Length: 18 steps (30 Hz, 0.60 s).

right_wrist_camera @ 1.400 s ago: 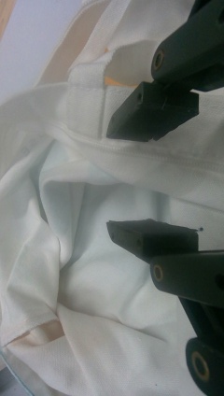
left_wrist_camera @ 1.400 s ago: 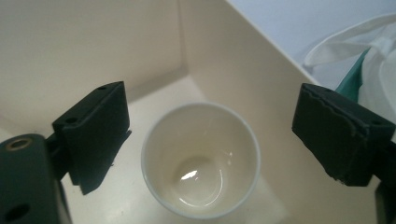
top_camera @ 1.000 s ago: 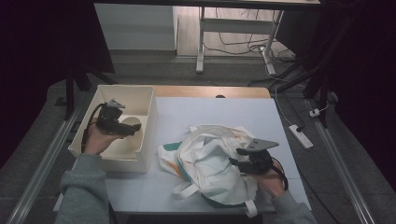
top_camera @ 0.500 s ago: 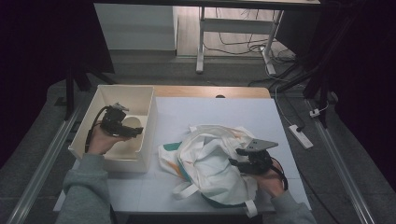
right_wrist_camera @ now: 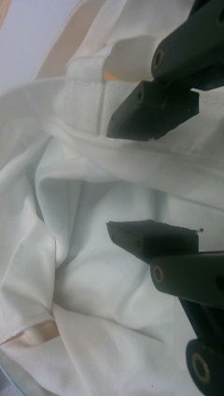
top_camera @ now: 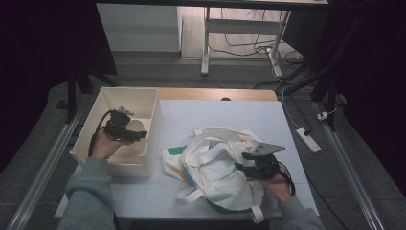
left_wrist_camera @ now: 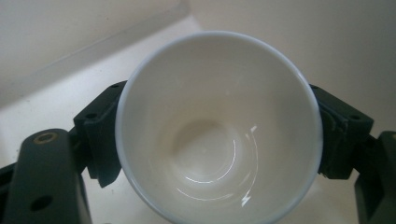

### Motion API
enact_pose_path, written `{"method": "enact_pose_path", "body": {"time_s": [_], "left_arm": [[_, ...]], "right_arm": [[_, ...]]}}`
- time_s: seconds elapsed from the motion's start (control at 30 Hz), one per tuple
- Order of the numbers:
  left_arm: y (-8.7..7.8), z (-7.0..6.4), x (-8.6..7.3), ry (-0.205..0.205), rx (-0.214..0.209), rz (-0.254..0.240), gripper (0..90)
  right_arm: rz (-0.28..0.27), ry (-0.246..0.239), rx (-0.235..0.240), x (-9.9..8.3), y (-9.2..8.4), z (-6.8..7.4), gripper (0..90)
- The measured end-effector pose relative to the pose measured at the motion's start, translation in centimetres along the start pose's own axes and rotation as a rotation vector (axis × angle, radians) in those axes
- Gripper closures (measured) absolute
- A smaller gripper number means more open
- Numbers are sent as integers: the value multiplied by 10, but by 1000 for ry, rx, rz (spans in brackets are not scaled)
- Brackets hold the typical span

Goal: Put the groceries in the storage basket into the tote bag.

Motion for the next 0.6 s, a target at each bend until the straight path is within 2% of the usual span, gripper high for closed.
{"method": "enact_pose_path", "body": {"time_s": [0.17, 0.47, 0.6], "left_arm": [[-12, -2, 5, -16, 13, -72, 197], [-34, -7, 12, -36, -14, -205, 197], [-45, -8, 14, -43, -12, -258, 197]], "right_arm": [[1, -1, 0, 0, 0, 0, 485], [-3, 1, -1, 0, 0, 0, 485], [-3, 1, -1, 0, 0, 0, 485]]}}
Point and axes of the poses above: each handheld gripper's, and its own axes: y roughly forward along the jaws, x roughly out of its top, z roughly to its left, the point moved 4 cm from there along y, roughly forward along the jaws, and after that the axes turned 9 degrees about -x, right-handed, at the moved point
